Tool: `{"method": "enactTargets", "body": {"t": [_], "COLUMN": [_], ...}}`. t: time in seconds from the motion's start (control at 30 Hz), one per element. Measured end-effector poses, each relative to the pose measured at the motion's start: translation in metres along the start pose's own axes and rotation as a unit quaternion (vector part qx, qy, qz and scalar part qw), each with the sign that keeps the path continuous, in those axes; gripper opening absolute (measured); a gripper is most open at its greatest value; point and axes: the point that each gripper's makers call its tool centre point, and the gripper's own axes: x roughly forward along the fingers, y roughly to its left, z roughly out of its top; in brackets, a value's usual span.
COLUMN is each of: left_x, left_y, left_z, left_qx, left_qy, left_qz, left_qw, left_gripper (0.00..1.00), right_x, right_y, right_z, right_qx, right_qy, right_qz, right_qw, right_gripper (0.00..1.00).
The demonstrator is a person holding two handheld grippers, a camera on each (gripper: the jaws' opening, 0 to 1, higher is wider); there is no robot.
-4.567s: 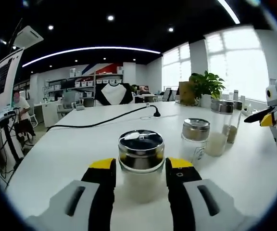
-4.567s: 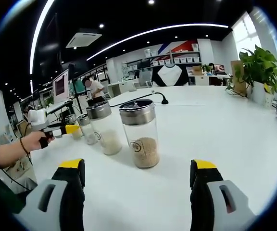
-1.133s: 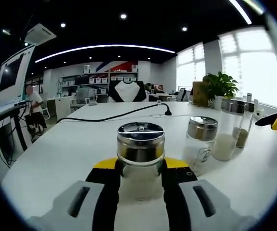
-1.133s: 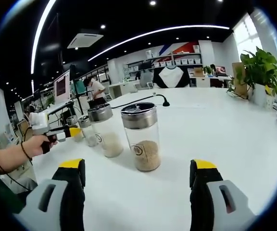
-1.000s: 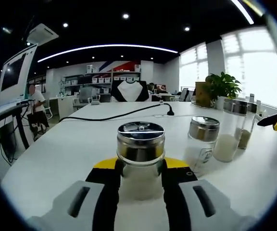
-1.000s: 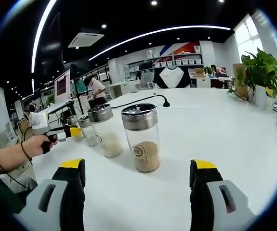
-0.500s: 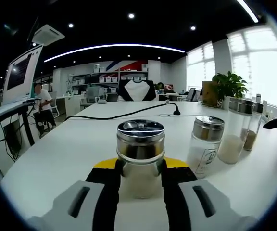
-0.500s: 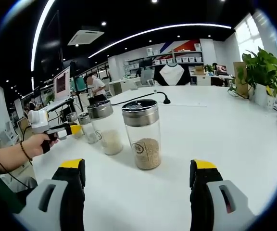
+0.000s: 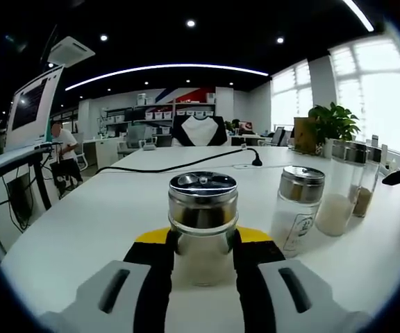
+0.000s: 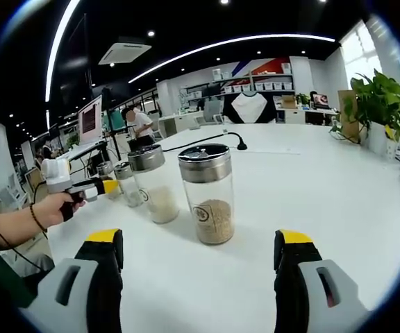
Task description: Rotate the seasoning bottle until the label or dispensing opening points toward the visible target arrow and the bottle remains upright within the marked orientation range
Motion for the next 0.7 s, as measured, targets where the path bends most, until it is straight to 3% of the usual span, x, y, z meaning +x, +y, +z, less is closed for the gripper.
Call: {"method": "enactTargets", "body": {"t": [0.03, 0.1, 0.17, 0.2, 0.27, 0.53, 0.63, 0.7], "left_x": [0.0, -0.001, -0.003, -0.004, -0.005, -0.013, -0.012, -0.011], "left_y": [0.0, 0.001, -0.001, 0.0, 0.005, 0.0, -0.004, -0.004], "left_z": [0.0, -0.002, 0.008, 0.008, 0.001, 0.009, 0.007, 0.01], "left_qx": [0.005, 0.054, 0.046, 0.043, 0.035, 0.006, 0.012, 0.038], "left_qy": [-0.001, 0.015, -0.011, -0.011, 0.01, -0.013, 0.0, -0.003], "left_qz": [-0.001, -0.002, -0.003, -0.003, -0.003, -0.062, -0.102, -0.119], "left_qw": [1.0, 0.9984, 0.9989, 0.999, 0.9993, 0.998, 0.9947, 0.9922], "left_gripper": [0.35, 0.36, 0.44, 0.52, 0.58, 0.54, 0.55, 0.56], "right_x": [0.0, 0.0, 0.0, 0.0, 0.0, 0.0, 0.0, 0.0], "right_y": [0.0, -0.001, -0.001, -0.002, -0.002, -0.002, -0.001, -0.001], "right_z": [0.0, 0.0, 0.0, 0.0, -0.001, -0.001, -0.002, -0.003], "right_qx": [0.0, 0.0, 0.0, 0.002, 0.001, 0.0, 0.001, 0.0], "right_qy": [0.0, 0.001, 0.0, 0.0, 0.001, -0.004, -0.005, -0.005], "right_qz": [0.0, -0.001, -0.003, -0.004, -0.004, -0.002, 0.001, 0.001], "right_qw": [1.0, 1.0, 1.0, 1.0, 1.0, 1.0, 1.0, 1.0], "right_gripper": [0.92, 0.92, 0.92, 0.92, 0.92, 0.92, 0.92, 0.92]}}
